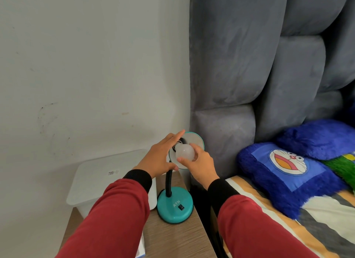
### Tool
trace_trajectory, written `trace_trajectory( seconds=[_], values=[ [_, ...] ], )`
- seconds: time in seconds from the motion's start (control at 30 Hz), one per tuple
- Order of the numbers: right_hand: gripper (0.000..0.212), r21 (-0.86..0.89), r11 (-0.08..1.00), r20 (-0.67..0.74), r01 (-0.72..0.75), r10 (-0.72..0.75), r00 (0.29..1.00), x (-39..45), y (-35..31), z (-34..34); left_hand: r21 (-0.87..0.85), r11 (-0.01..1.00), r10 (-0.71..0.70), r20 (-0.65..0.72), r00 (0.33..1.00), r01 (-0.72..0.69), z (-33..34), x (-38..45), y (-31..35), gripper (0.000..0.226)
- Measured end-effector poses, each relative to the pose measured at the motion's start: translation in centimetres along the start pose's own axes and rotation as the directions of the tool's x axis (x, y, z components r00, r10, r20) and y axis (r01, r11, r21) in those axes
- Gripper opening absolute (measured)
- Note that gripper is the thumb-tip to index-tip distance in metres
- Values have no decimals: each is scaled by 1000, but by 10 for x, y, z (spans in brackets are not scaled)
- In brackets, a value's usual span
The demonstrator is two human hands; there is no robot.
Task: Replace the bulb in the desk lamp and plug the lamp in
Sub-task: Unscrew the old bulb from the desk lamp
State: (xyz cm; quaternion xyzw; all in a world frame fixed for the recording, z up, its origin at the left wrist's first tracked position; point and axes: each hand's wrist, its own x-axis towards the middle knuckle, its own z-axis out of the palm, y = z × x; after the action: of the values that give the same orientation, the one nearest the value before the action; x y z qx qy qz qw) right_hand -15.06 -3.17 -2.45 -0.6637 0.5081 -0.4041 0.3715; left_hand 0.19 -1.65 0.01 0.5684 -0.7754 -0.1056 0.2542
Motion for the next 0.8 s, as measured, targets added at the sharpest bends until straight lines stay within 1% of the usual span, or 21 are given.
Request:
trace_trajectory(
  seconds=[0.1, 0.17, 0.2, 0.23, 0.3, 0.33, 0.37, 0.43, 0.5, 0.6, 0.63, 0.8],
  values=[
    [76, 9, 1000, 41, 24, -24, 999, 3, 0, 0, -4, 1000, 2, 1, 1000, -2, 0, 0, 0, 113],
    [83, 42, 999, 64, -10, 7, 998, 2, -2, 1, -1, 1000, 5, -1, 1000, -5, 1, 0, 0, 113],
    [82, 47, 998, 62, -29, 26, 998, 1, -1, 2, 0, 1000, 5, 0, 1000, -5, 1, 0, 0, 113],
    [76, 40, 999, 54, -35, 33, 998, 1, -1, 3, 2, 1000, 3, 2, 1000, -3, 1, 0, 0, 113],
    [64, 20, 999, 34, -25, 25, 999, 2, -1, 1, 4, 1000, 1, 3, 1000, -1, 0, 0, 1, 113],
    [62, 23, 1000, 31, -17, 16, 999, 3, -2, 0, 1, 1000, -1, 4, 1000, 1, 0, -1, 1, 113],
    [63, 28, 1000, 39, -6, 4, 999, 3, -3, 0, -4, 1000, -6, 6, 1000, 6, -1, -1, 1, 112],
    [70, 49, 999, 64, 6, -9, 998, 4, -4, 0, -8, 1000, -9, 6, 1000, 9, 0, -1, 1, 112],
    [77, 61, 997, 56, -44, 40, 998, 3, -4, 0, 8, 1000, -4, 5, 1000, 4, 1, 0, 1, 113],
    [60, 15, 998, 38, -58, 58, 998, 3, -5, -4, 15, 1000, -4, 3, 1000, 4, 0, 0, 0, 114],
    [59, 6, 999, 24, -49, 48, 999, 3, -6, -5, 12, 1000, -6, -1, 1000, 6, 0, 0, 0, 114],
    [66, 21, 1000, -30, -7, 8, 1000, -2, -5, 1, 7, 1000, -12, -1, 1000, 12, 0, -1, 2, 113]
  ],
)
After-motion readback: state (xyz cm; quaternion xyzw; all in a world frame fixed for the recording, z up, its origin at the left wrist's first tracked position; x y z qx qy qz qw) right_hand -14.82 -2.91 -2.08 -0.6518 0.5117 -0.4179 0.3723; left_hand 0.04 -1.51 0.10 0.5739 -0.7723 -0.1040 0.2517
